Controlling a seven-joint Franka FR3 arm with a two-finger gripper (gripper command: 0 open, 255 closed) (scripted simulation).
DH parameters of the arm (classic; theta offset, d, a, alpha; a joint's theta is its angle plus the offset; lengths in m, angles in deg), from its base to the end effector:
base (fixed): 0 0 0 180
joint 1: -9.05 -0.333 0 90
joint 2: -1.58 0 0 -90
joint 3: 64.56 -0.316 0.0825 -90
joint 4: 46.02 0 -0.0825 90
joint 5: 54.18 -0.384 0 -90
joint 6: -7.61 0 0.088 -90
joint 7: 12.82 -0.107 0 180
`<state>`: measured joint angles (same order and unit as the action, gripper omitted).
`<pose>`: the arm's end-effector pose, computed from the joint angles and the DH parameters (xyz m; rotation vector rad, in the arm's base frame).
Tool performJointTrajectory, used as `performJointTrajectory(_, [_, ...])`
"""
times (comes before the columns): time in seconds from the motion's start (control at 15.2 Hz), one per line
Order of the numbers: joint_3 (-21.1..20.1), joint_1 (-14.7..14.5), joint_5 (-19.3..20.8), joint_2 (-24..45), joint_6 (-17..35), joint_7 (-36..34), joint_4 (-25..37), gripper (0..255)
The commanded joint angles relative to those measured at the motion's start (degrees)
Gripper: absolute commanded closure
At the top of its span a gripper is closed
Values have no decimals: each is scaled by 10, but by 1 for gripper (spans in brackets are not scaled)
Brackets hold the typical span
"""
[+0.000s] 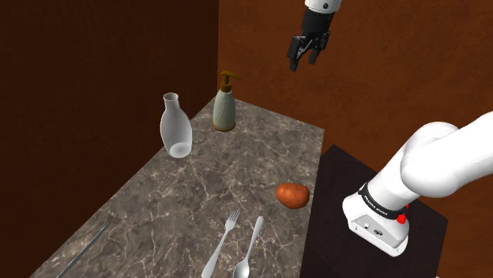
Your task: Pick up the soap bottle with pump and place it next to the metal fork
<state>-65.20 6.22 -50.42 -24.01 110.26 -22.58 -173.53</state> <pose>0.4196 0.0204 0.5494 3.0708 -0.1489 0.0315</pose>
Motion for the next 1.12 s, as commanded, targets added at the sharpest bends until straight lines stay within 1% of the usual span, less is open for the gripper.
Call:
performJointTrajectory(0.0, [-7, -4, -3, 51, 18, -8, 31, 0])
performJointTrajectory(0.26, [-19, -12, -6, 137, 39, -21, 94, 0])
performJointTrajectory(0.53, [-30, -20, -5, 224, 49, -33, 168, 0])
performJointTrajectory(0.79, [-39, -29, 0, 313, 49, -45, 255, 0])
performJointTrajectory(1.06, [-46, -40, 6, 407, 36, -55, 358, 0])
